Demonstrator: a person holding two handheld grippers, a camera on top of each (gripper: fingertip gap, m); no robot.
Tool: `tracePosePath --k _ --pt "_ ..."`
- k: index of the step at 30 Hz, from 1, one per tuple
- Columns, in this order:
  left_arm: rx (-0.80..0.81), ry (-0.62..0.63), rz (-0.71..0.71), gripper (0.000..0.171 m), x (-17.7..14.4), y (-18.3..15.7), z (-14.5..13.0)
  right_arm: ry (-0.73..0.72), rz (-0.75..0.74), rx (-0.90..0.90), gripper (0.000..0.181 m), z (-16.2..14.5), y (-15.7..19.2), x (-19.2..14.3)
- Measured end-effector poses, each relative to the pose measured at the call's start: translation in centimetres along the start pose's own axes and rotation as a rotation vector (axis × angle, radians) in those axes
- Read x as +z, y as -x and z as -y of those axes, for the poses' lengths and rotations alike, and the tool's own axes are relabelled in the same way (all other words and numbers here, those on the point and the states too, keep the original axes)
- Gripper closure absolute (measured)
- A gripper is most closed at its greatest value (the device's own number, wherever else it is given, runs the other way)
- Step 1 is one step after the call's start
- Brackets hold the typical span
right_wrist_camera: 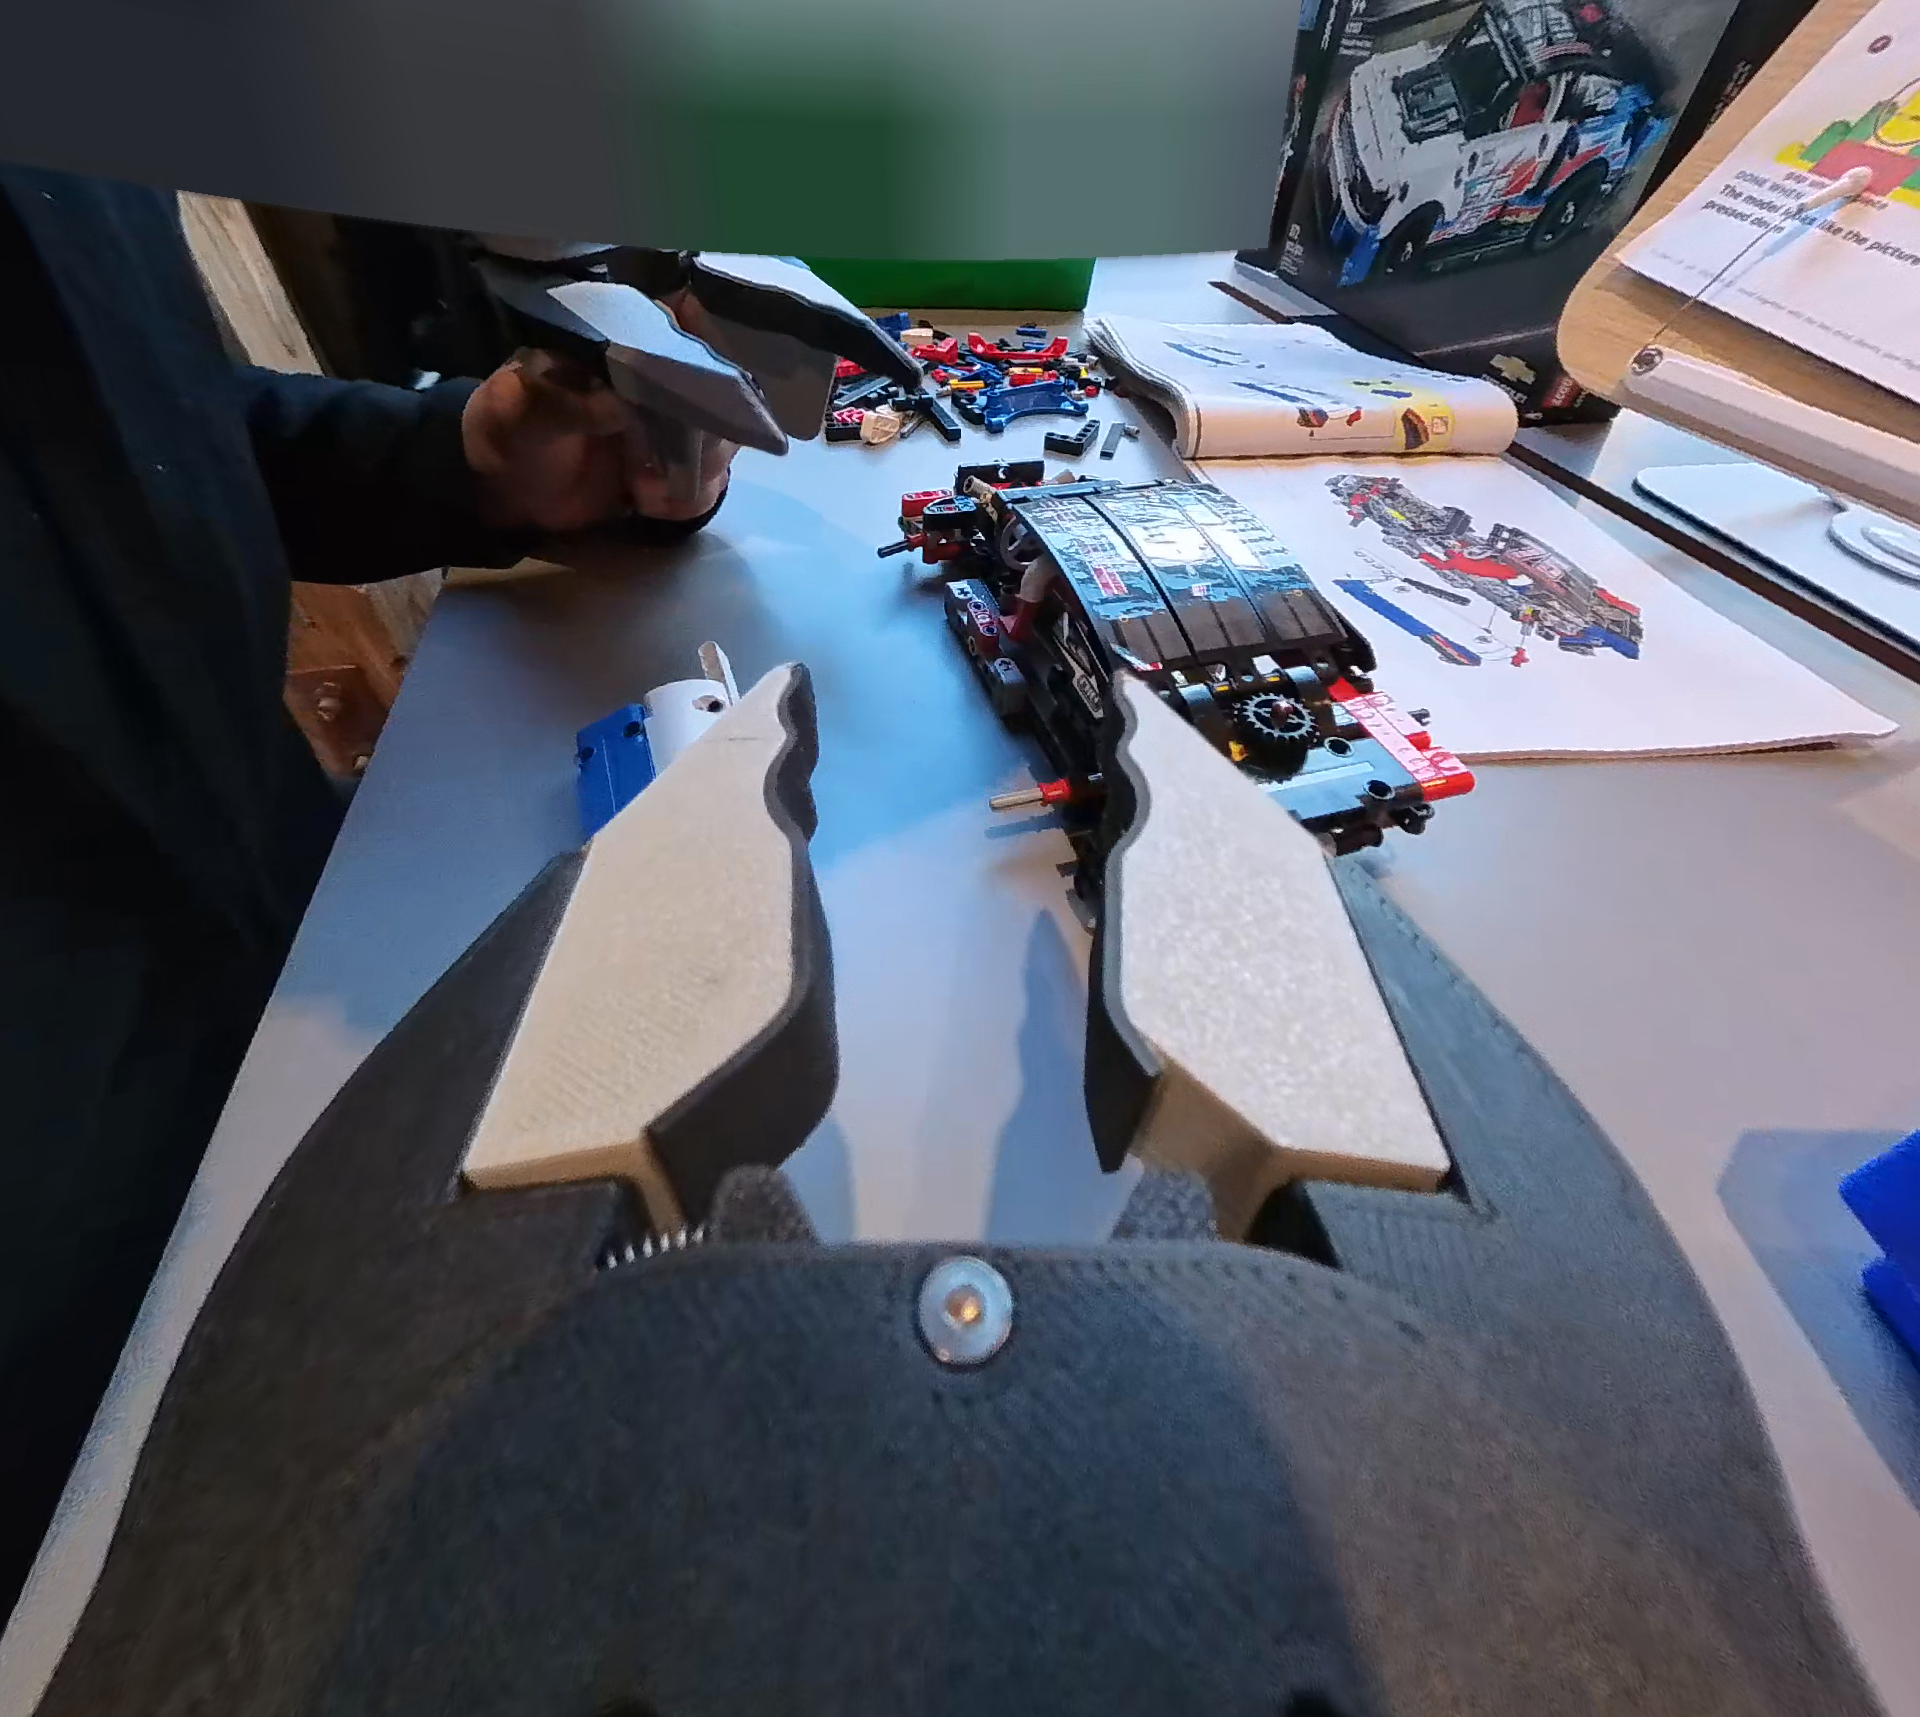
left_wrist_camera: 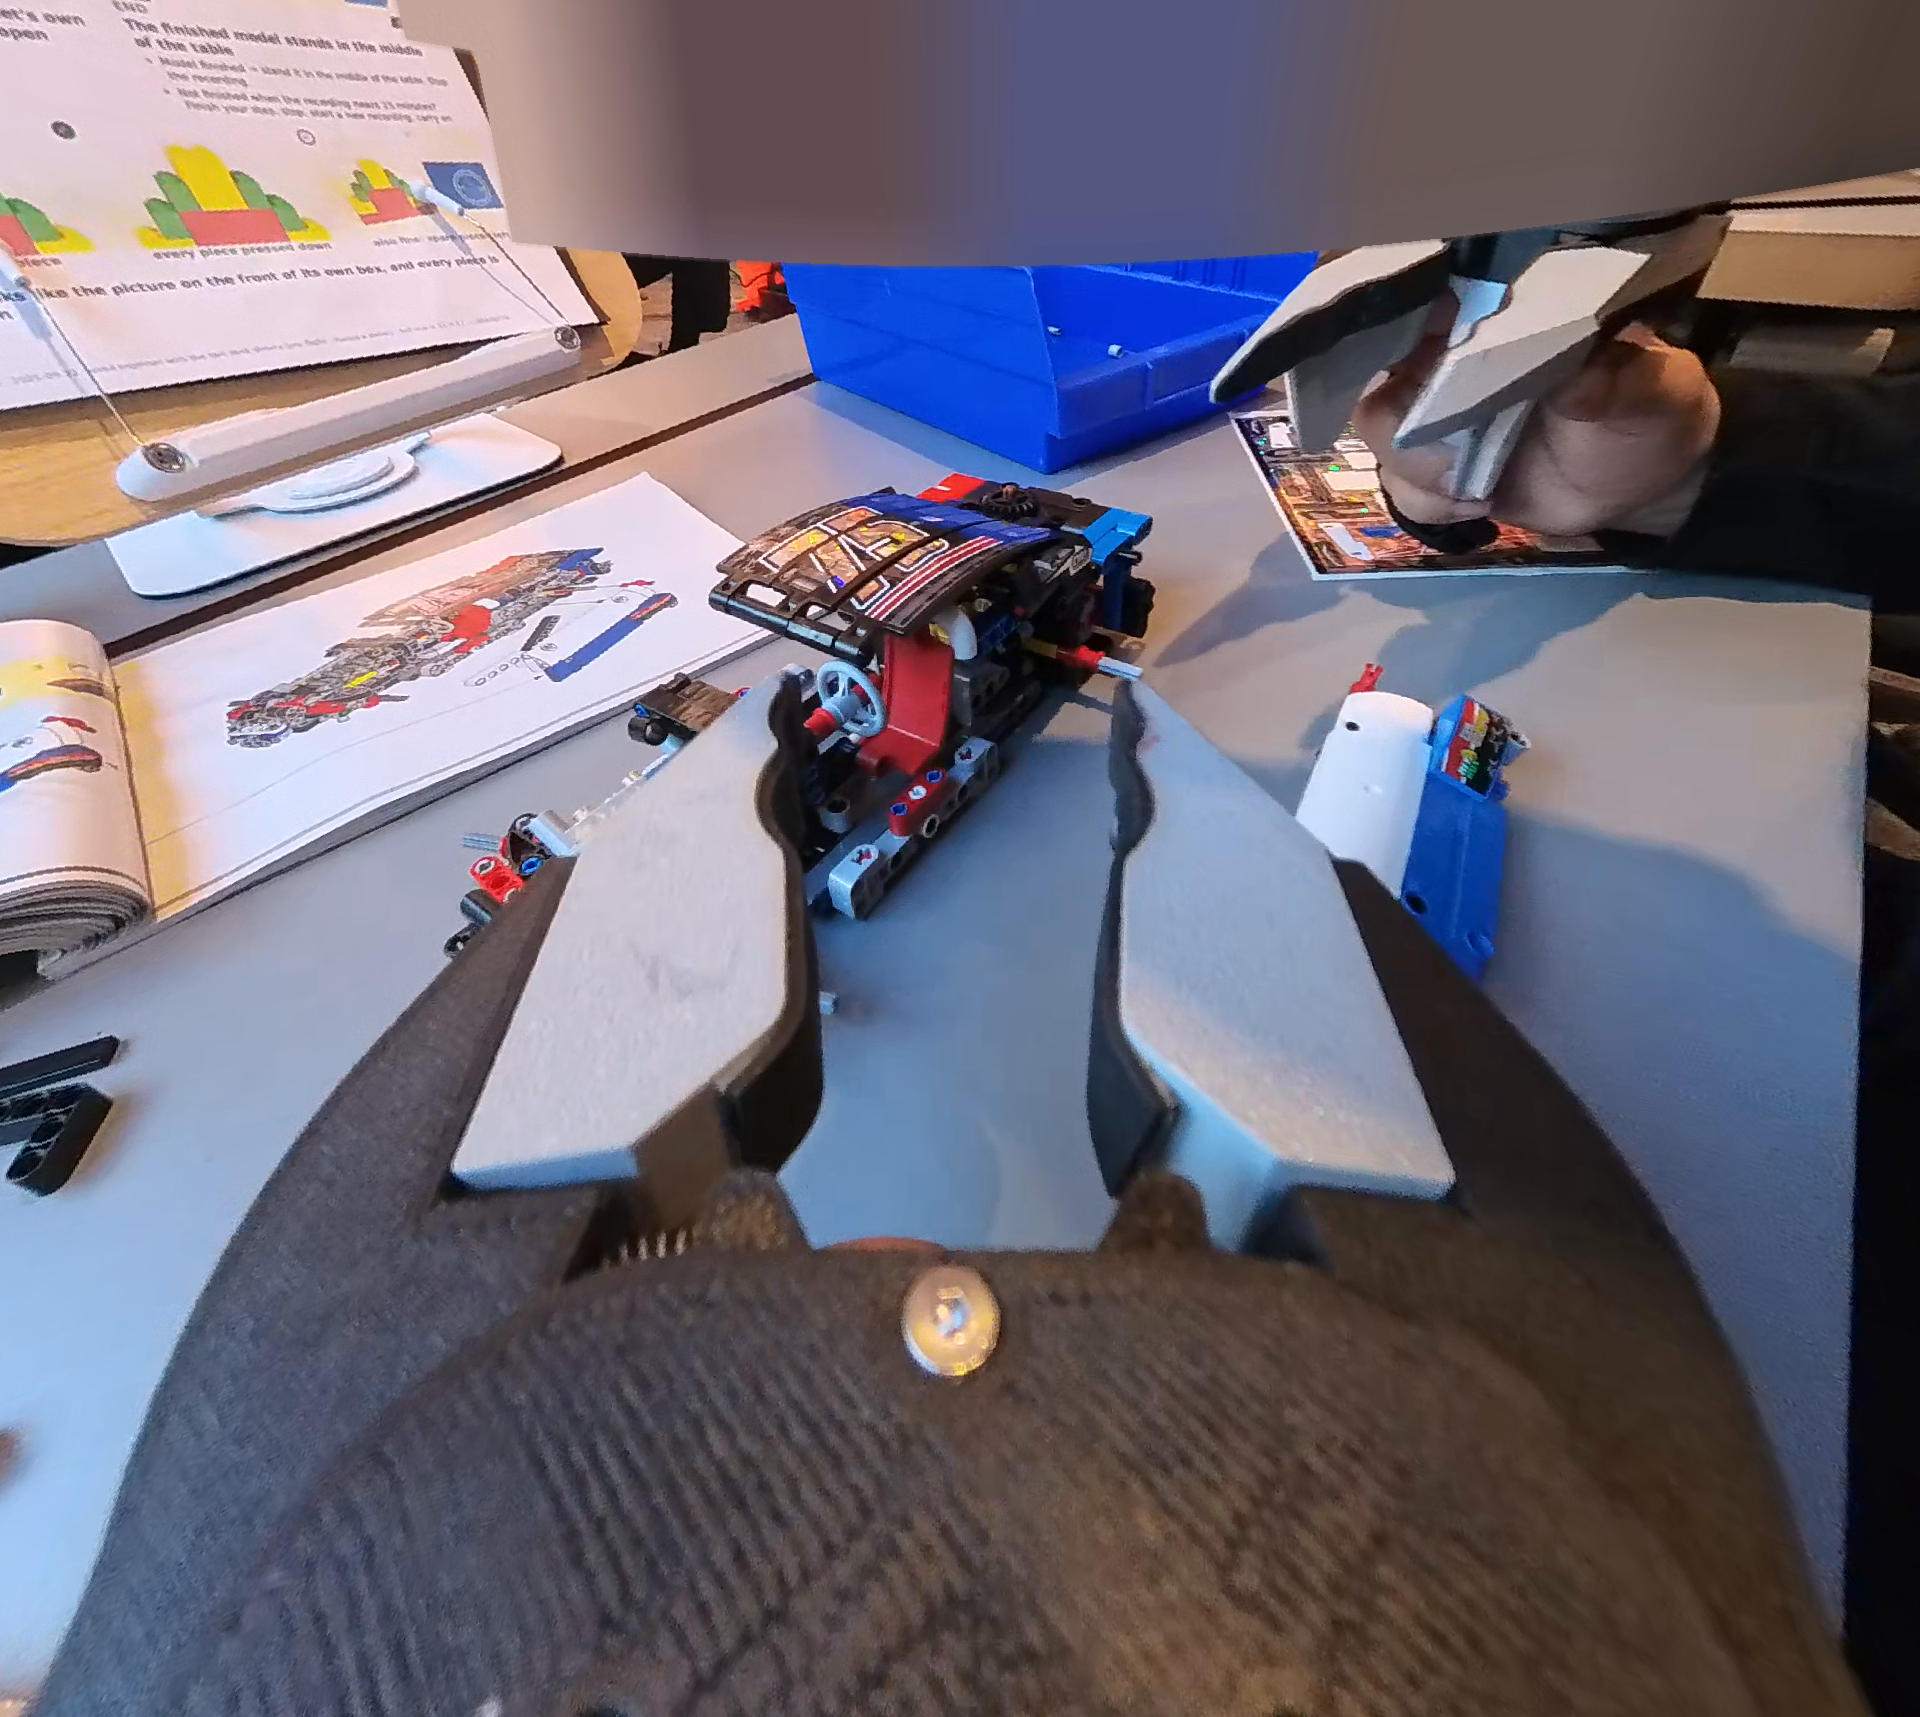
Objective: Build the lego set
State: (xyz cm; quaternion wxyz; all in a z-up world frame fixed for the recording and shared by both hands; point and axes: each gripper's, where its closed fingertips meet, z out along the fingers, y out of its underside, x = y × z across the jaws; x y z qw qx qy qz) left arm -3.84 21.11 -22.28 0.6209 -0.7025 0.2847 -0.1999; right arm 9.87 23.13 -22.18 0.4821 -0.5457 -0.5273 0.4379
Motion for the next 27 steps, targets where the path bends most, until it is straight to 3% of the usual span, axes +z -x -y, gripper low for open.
tracePosePath --k 6,11,13,15,17,21,23,26,27 --pt "-0.014 -0.035 0.028 0.116 -0.4 0.6 0.4 0.014 -0.009 -0.016 0.130 -0.4 -0.1 0.1" --pt "-0.149 -0.042 0.205 0.123 -2.3 5.1 0.0 0.010 -0.026 -0.003 0.134 -0.7 -0.7 0.0" --pt "-0.225 -0.001 0.220 0.126 -3.6 6.7 -1.0 0.006 -0.087 0.019 0.137 -0.6 -2.0 -0.4" --pt "-0.269 0.050 0.221 0.113 -5.1 7.8 -2.1 -0.002 -0.146 0.052 0.145 0.1 -2.8 -0.7" --pt "-0.297 0.107 0.176 0.111 -6.4 7.7 -3.2 0.010 -0.211 0.066 0.143 1.1 -3.1 -0.4" --pt "-0.265 0.146 0.229 0.112 -9.0 8.9 -4.1 0.127 -0.229 0.009 0.132 3.5 -1.0 3.3" --pt "-0.272 0.141 0.215 0.112 -9.4 9.0 -4.1 0.192 -0.238 -0.076 0.148 5.0 0.3 5.9" --pt "-0.267 0.126 0.190 0.114 -9.5 8.7 -3.9 0.314 -0.212 -0.158 0.148 5.6 2.1 10.2" --pt "-0.257 0.135 0.187 0.114 -9.4 8.5 -4.0 0.354 -0.212 -0.165 0.135 5.3 2.4 11.4"
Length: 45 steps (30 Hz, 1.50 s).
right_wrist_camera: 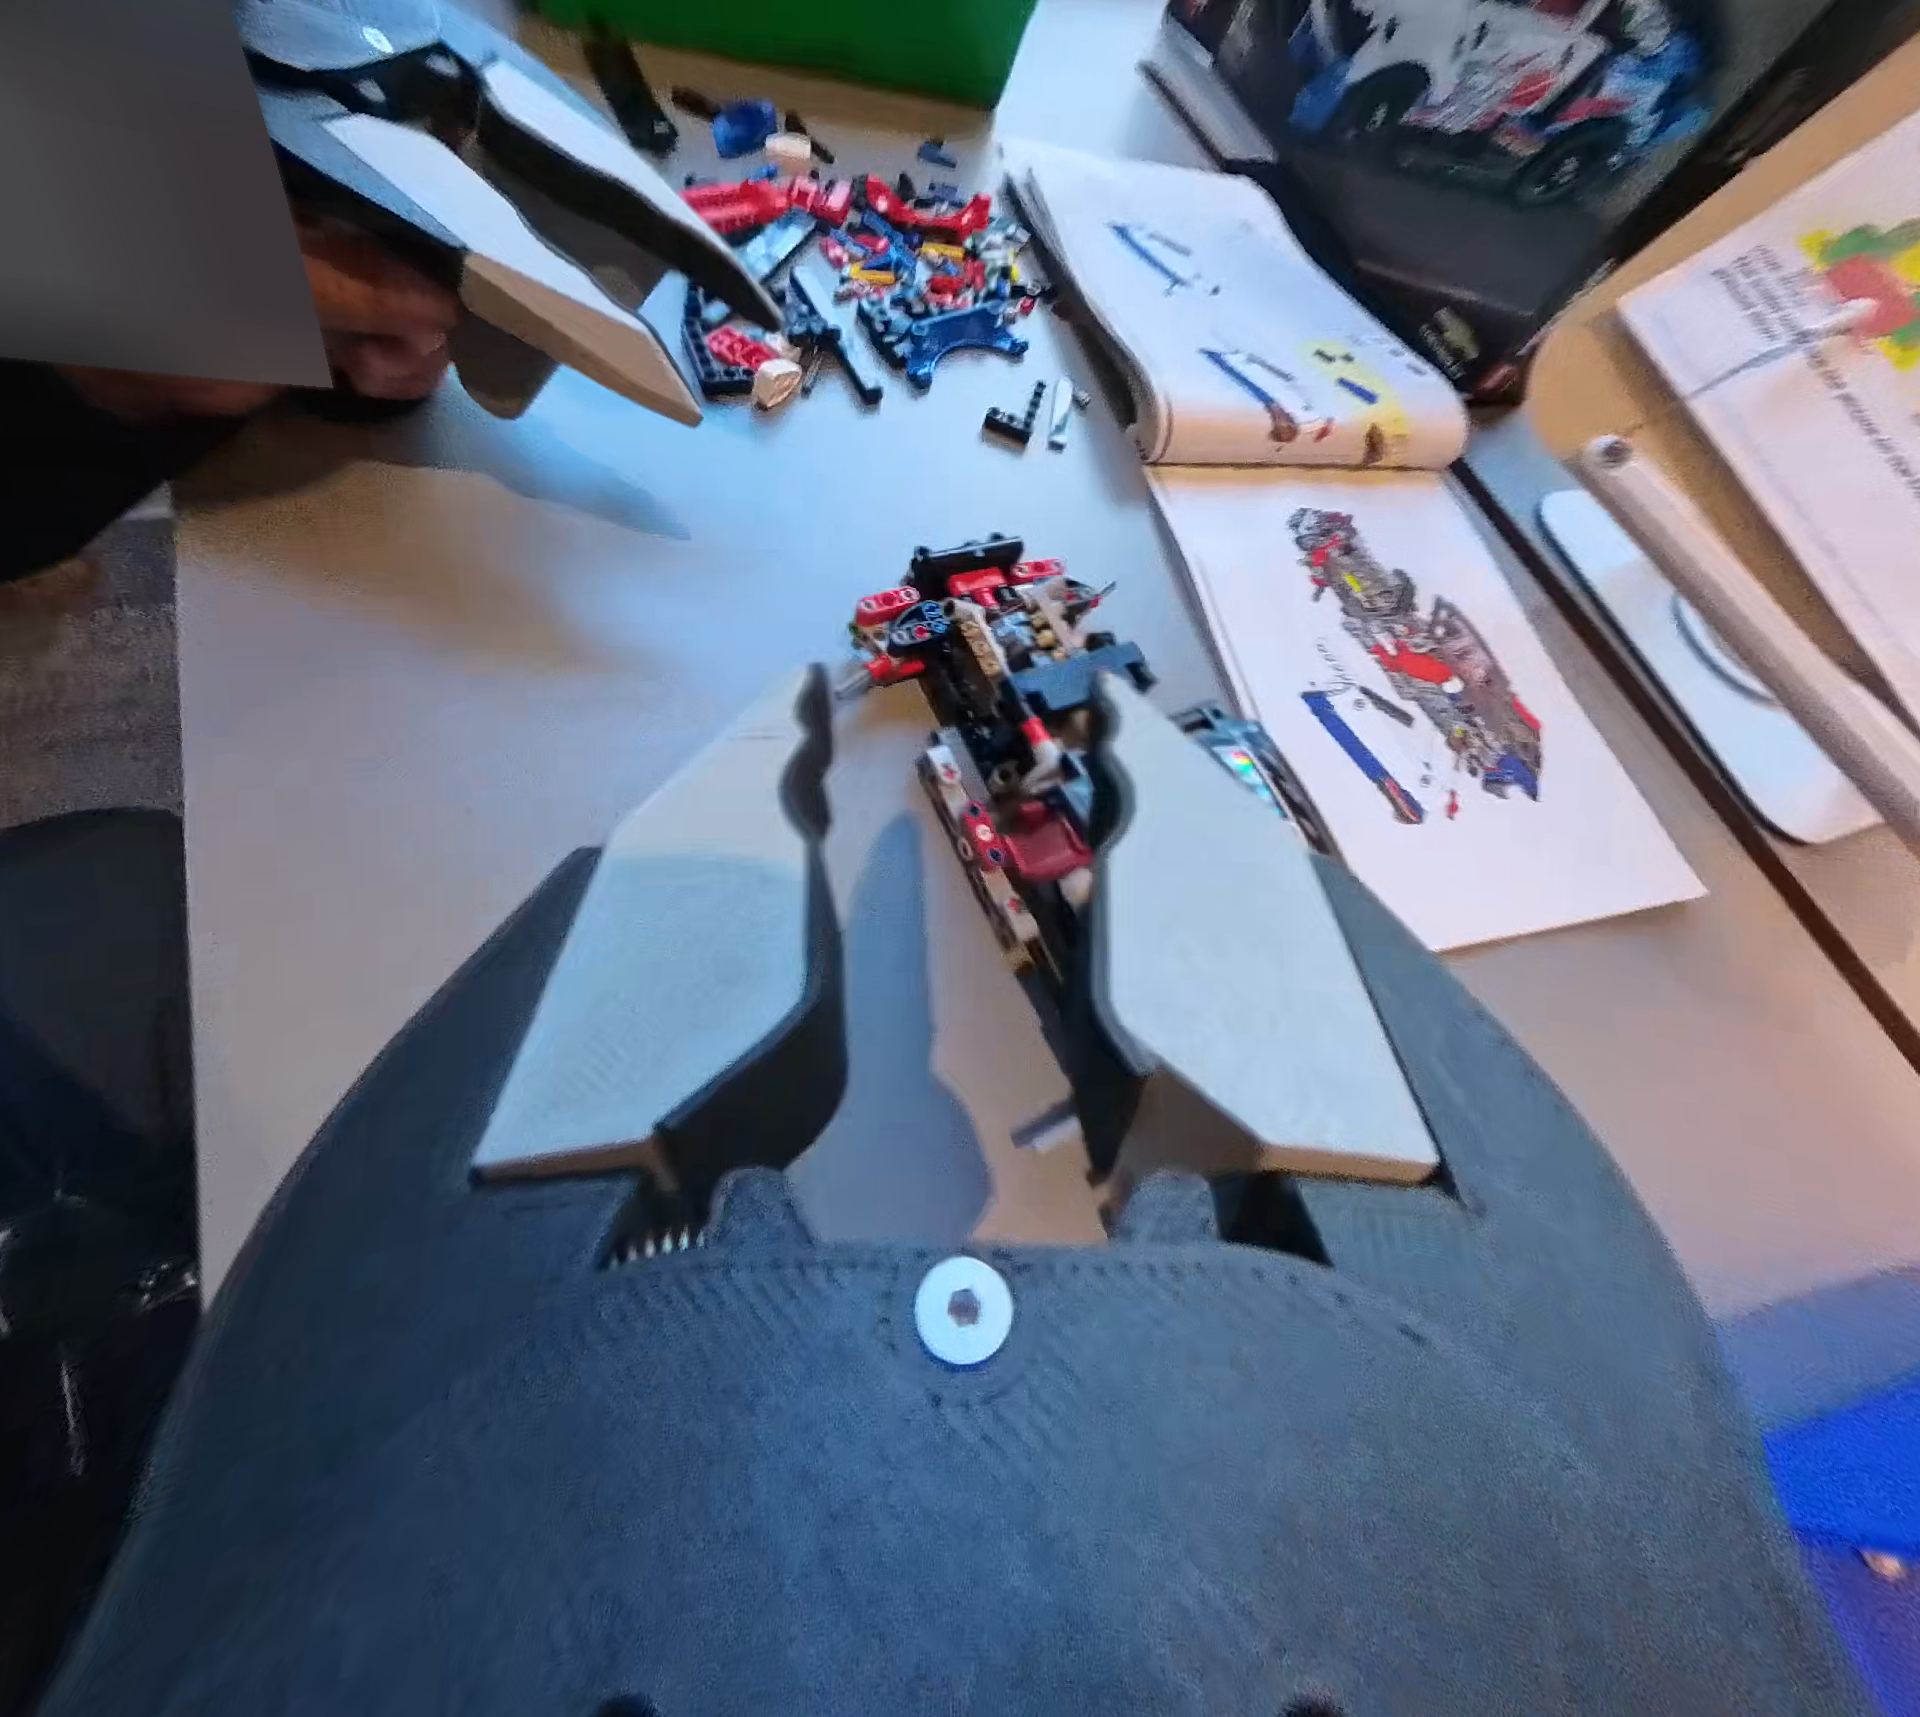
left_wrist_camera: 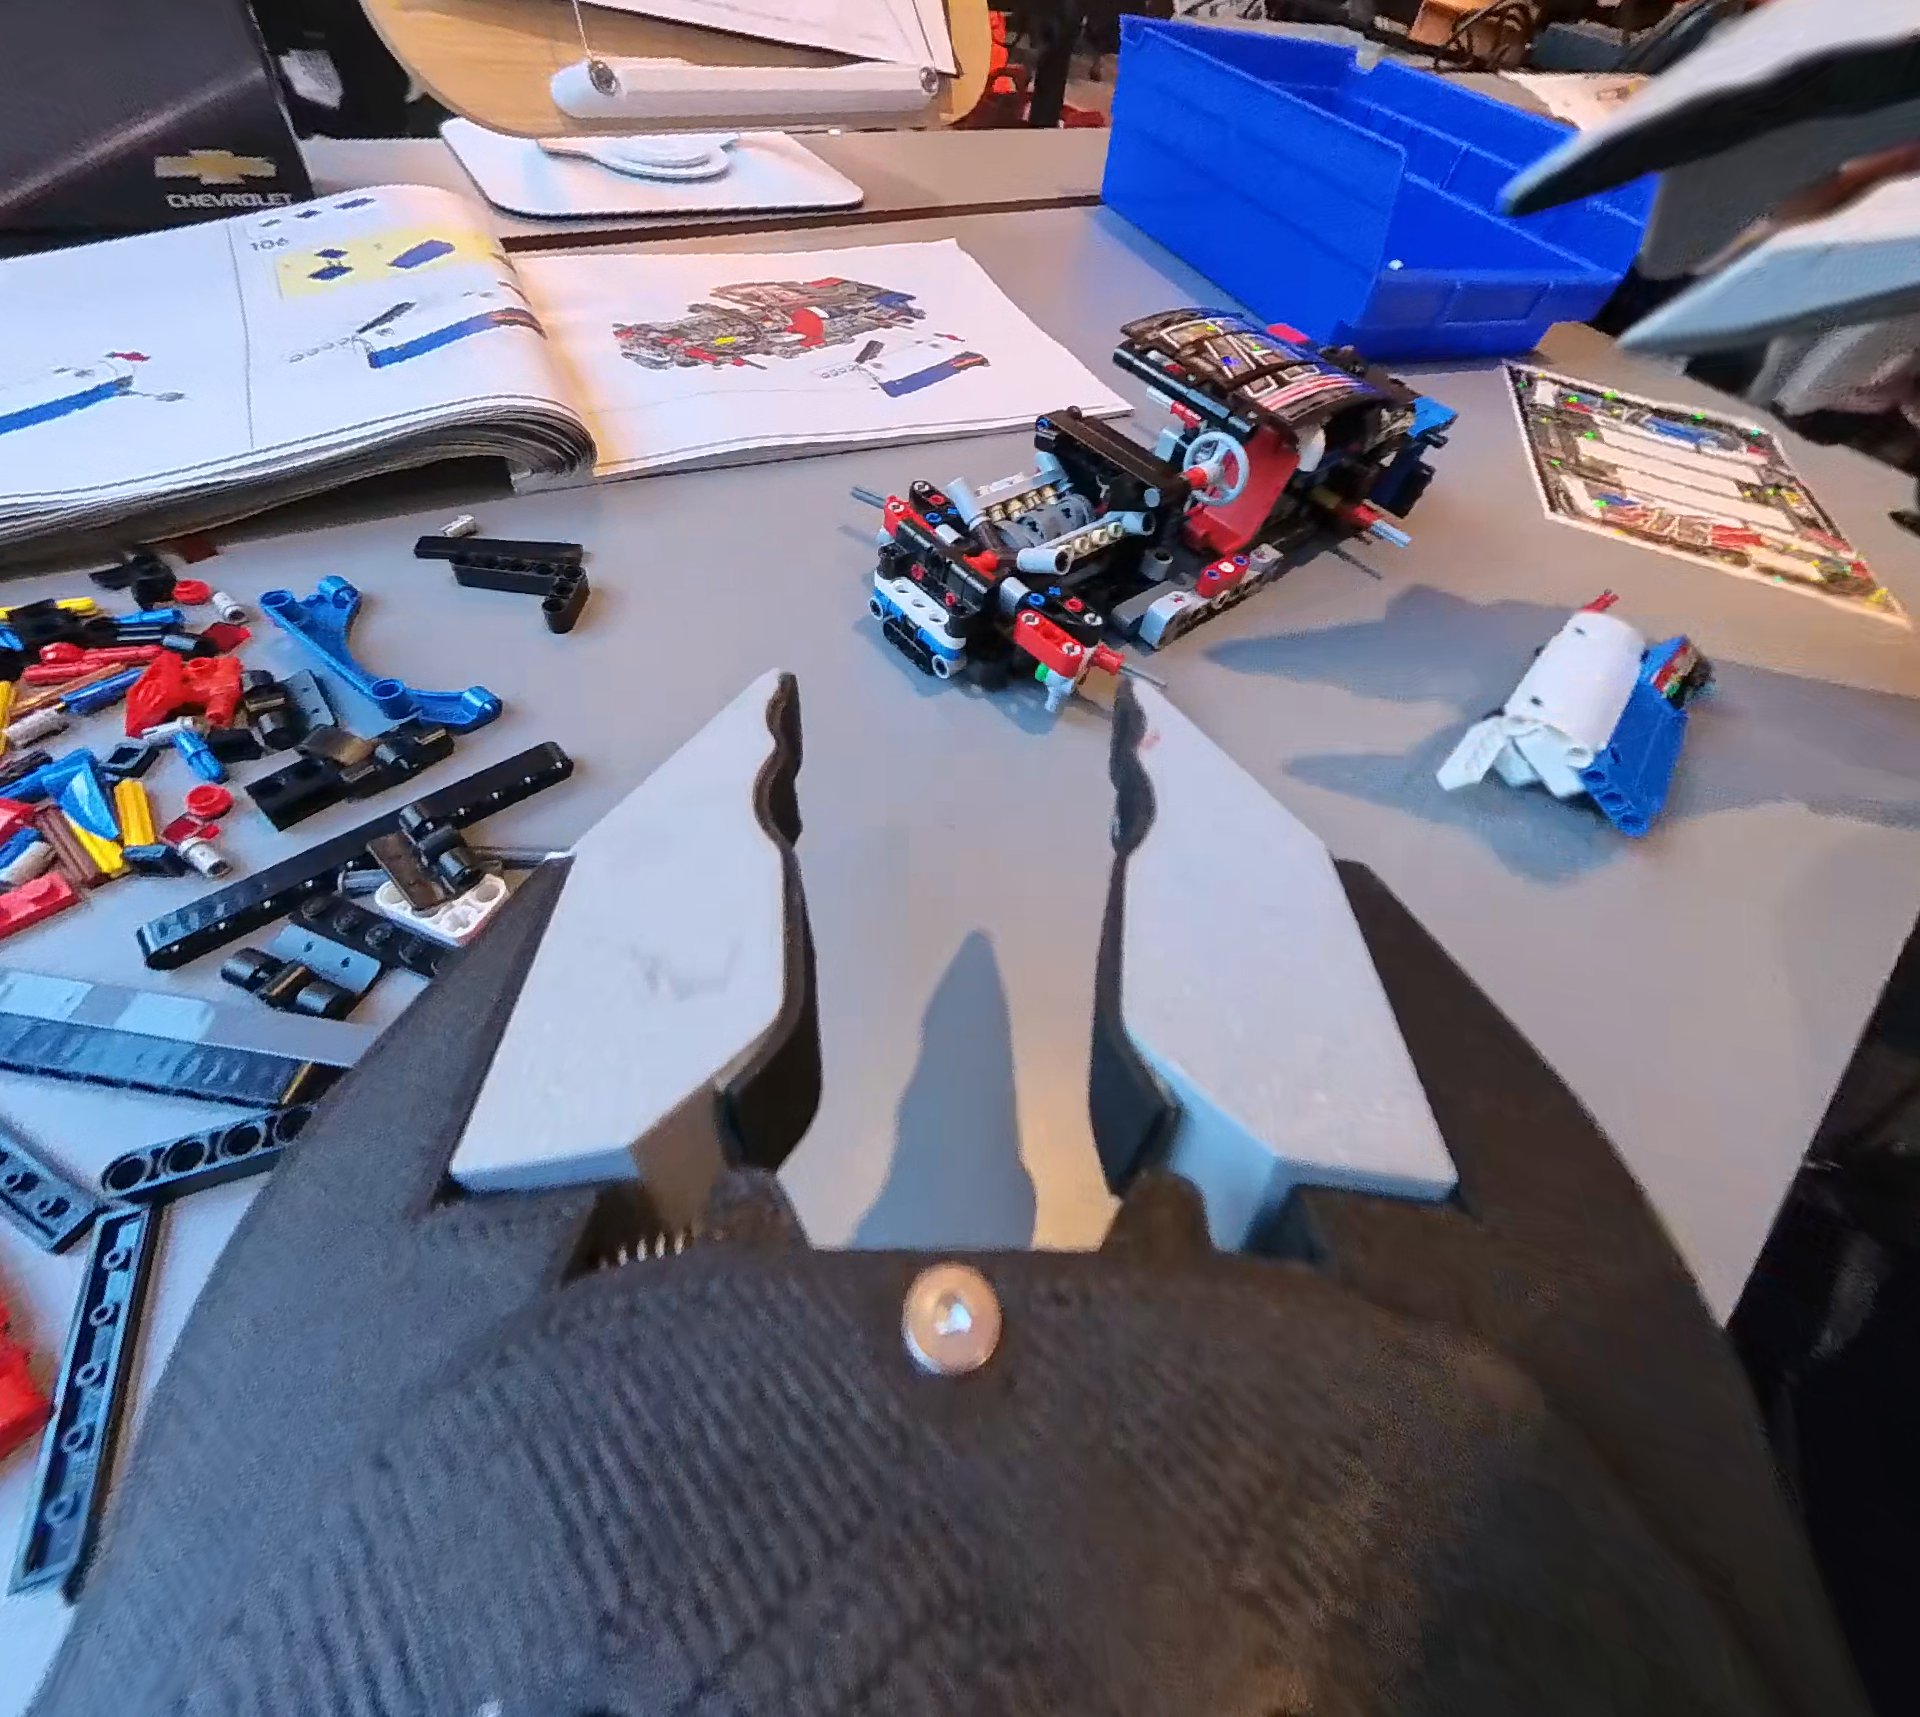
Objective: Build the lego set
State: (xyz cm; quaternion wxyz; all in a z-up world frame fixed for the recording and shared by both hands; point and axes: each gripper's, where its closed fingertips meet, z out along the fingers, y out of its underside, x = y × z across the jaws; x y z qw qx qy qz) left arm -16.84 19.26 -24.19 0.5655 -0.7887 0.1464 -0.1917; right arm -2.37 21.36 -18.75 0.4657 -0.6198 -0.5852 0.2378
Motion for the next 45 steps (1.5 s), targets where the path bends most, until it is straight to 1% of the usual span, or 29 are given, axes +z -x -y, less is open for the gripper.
tracePosePath --k 1,3,6,8,12,14,15,17,20,22,24,26,29,32,39,45 --pt "0.015 0.007 -0.002 0.113 0.1 -0.2 -0.1 0.031 0.017 -0.009 0.131 0.0 0.7 1.1" --pt "0.043 0.009 0.011 0.113 0.0 -0.3 -0.1 0.067 0.056 -0.004 0.133 -0.1 1.8 2.8" --pt "0.072 -0.009 0.010 0.117 -0.2 -0.6 0.0 0.058 0.043 -0.003 0.134 0.6 1.1 3.4" --pt "0.074 -0.018 0.005 0.118 -0.3 -0.7 0.1 0.046 0.016 -0.010 0.133 1.5 -0.6 2.7" --pt "0.074 -0.014 0.013 0.119 -0.3 -0.6 0.1 0.032 -0.059 -0.044 0.131 3.5 -4.9 -0.2" --pt "0.077 -0.005 0.023 0.119 -0.2 -0.5 0.0 0.025 -0.066 -0.056 0.134 3.7 -5.8 -1.6" --pt "0.078 0.000 0.026 0.120 -0.1 -0.5 -0.1 0.031 -0.055 -0.053 0.135 3.2 -5.8 -2.0" --pt "0.076 0.013 0.029 0.121 0.0 -0.4 -0.2 0.051 -0.021 -0.025 0.135 1.2 -4.9 -2.3" --pt "0.081 0.042 0.026 0.123 0.3 -0.5 -0.6 0.114 0.112 0.076 0.131 -4.0 -1.1 -2.0" --pt "0.090 0.062 0.030 0.125 0.5 -0.5 -0.8 0.110 0.157 0.093 0.136 -6.8 1.0 -2.1" --pt "0.103 0.086 0.027 0.125 0.8 -0.6 -1.1 0.127 0.195 0.096 0.136 -9.1 2.4 -2.5" --pt "0.121 0.109 0.032 0.126 1.0 -0.7 -1.4 0.147 0.230 0.101 0.136 -10.5 3.2 -3.1" --pt "0.146 0.135 0.038 0.128 1.3 -0.8 -1.8 0.127 0.272 0.108 0.138 -10.9 3.6 -4.2" --pt "0.162 0.160 0.058 0.129 1.5 -0.7 -2.1 0.127 0.283 0.108 0.139 -11.5 3.6 -4.7" --pt "0.195 0.207 0.069 0.132 2.0 -0.8 -2.7 0.110 0.286 0.119 0.139 -12.3 3.6 -4.6" --pt "0.177 0.213 0.062 0.134 2.1 -0.7 -2.8 0.107 0.285 0.138 0.139 -12.8 3.2 -4.7"
